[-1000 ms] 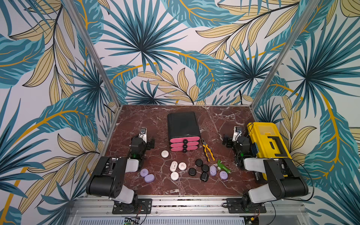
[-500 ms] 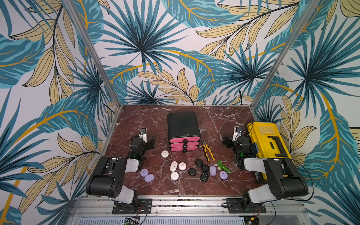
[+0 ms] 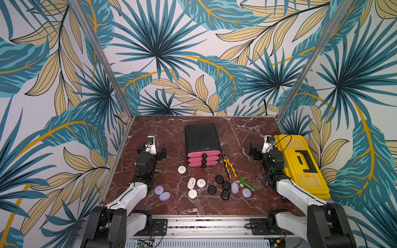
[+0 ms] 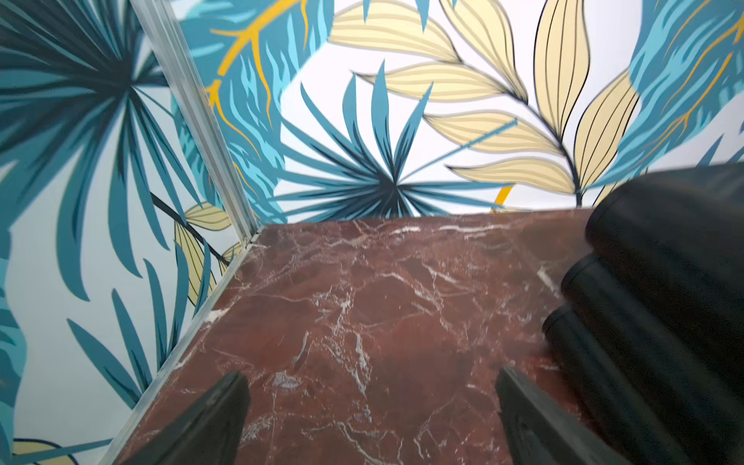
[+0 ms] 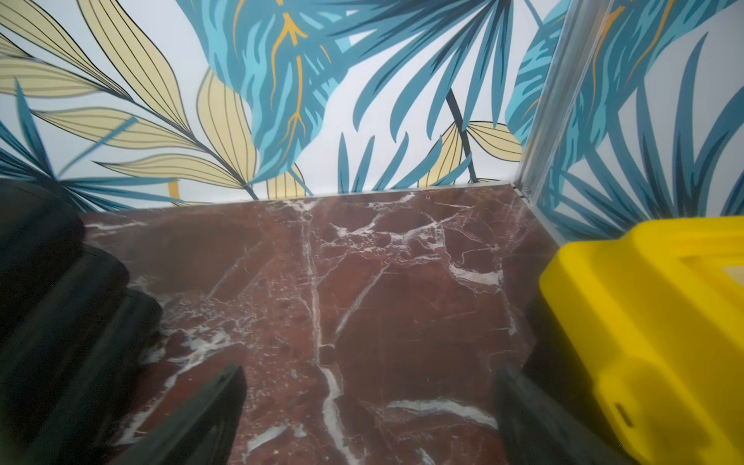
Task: Put the bluetooth earphones in the drawer according to color
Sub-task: Adjust the storage box at the center of the board.
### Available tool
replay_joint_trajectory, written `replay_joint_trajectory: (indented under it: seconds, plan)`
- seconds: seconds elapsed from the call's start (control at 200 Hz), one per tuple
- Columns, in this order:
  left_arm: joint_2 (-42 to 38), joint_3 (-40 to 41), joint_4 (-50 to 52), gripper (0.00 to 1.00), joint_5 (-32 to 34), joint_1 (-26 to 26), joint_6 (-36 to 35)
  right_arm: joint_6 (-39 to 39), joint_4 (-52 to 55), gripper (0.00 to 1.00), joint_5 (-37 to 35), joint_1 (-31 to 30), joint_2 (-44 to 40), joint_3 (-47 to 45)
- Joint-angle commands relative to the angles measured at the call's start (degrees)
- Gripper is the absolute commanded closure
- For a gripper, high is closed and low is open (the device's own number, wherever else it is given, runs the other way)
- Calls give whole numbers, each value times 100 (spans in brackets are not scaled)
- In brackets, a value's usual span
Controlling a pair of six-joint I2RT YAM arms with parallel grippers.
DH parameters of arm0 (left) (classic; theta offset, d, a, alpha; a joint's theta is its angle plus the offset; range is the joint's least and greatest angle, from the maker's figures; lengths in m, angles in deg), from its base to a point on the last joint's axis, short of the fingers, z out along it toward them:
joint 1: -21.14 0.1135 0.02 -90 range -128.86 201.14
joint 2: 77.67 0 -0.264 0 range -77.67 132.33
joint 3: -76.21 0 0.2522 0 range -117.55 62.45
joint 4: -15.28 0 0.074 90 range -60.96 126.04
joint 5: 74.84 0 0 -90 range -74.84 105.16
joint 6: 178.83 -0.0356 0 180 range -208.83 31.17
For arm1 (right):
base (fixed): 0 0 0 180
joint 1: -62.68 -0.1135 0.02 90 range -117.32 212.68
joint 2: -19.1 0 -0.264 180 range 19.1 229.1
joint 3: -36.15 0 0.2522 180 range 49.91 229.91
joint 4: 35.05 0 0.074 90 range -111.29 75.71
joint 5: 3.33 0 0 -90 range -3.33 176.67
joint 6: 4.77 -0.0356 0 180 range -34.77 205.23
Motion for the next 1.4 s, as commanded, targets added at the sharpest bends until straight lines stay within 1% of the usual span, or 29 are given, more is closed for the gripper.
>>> replay_joint_trajectory:
  seconds: [0.0,0.1,0.115,0.17,0.3,0.391,0.441,0.526,0.566,0.621,0.696,0.826,0.871,1.002,1.077,1.177,1.227,1.232,1.322,1.392]
  plan:
    - [-537,-281,1060,0,-92,-14,511,-794,1108,0,380,-16,-365,270]
    - [-1139,-458,1824,0,-246,-10,933,-1270,2012,1,643,-16,-658,634]
    - [-1222,-472,1910,0,-420,-10,986,-1334,2129,1,679,-16,-694,682]
    - [-1512,-487,2205,0,-617,-10,1204,-1568,2526,0,892,-16,-792,852]
    - [-2267,-555,2921,0,-859,-6,1836,-2420,3459,1,1099,1,-749,1221]
    - [-2645,-653,3527,0,-989,-10,2194,-2831,3265,0,1570,10,-627,1116]
    - [-2790,-687,3828,0,-1179,-2,2265,-2877,2964,1,2105,10,-511,1066]
    - [-2940,-601,3816,0,-1483,-2,2507,-3036,2741,1,2844,-14,-226,1140]
    - [-2953,-517,3736,0,-1536,-2,2739,-3101,2624,3,3117,-44,-80,1145]
    - [-2870,-395,3488,0,-1701,8,3009,-3107,2558,6,3335,-165,89,1146]
    - [-2428,-451,3199,0,-2216,23,3149,-2940,2667,11,3441,-436,276,1196]
    - [-1504,-945,3367,0,-2907,24,3351,-2493,2952,13,3130,-1161,564,1310]
    - [-1261,-942,3100,0,-3196,16,3499,-2353,3050,14,3045,-1427,719,1419]
    - [-778,-747,2289,0,-3710,16,4090,-2096,3223,18,2770,-2043,1144,1735]
    - [-567,-766,2180,0,-3878,3,4198,-2077,3216,21,2615,-2214,1377,1942]
    - [-413,-870,2297,0,-4033,5,4126,-2085,3179,26,2496,-2322,1682,2252]
    - [-394,-912,2364,0,-4030,7,4082,-2102,3213,30,2386,-2334,1840,2413]
    - [-390,-915,2370,0,-4038,3,4075,-2102,3220,32,2373,-2336,1871,2460]
    - [-385,-939,2420,0,-4015,5,4033,-2111,3271,38,2331,-2335,2206,2820]
    - [-411,-885,2332,0,-3934,2,4092,-2122,3224,39,2384,-2343,2416,3042]
